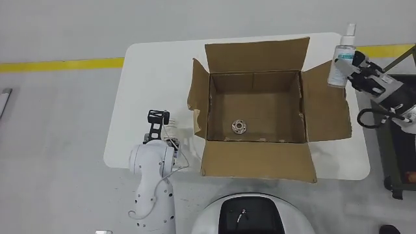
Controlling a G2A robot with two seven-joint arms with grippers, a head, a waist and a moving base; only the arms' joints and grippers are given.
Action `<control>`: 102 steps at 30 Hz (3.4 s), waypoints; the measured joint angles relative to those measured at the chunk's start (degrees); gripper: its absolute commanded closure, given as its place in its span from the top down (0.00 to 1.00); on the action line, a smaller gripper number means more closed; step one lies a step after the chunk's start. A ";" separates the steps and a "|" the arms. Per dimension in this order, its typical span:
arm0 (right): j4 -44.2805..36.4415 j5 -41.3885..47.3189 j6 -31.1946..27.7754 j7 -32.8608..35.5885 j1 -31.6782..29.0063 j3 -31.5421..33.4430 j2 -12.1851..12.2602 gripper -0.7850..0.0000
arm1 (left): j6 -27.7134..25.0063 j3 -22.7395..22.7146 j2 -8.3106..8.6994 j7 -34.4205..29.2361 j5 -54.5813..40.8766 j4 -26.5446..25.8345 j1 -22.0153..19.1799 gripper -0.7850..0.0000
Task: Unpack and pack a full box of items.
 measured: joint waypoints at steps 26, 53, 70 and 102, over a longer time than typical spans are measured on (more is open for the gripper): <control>9.48 -37.97 15.45 24.84 -0.94 -10.92 3.48 0.00 | -0.01 0.00 0.00 -0.01 0.01 0.01 -0.01 1.00; 13.59 -41.93 17.10 28.45 0.43 -18.45 4.04 0.46 | -0.01 0.00 0.00 -0.01 0.01 0.01 0.00 1.00; -5.40 -38.65 26.82 22.46 -3.17 -3.92 4.78 0.47 | -0.01 0.00 0.00 -0.01 0.01 0.01 -0.01 1.00; 15.23 -41.32 55.14 21.12 32.71 -60.63 -3.04 0.00 | -0.01 0.00 0.00 -0.01 0.01 0.01 0.00 1.00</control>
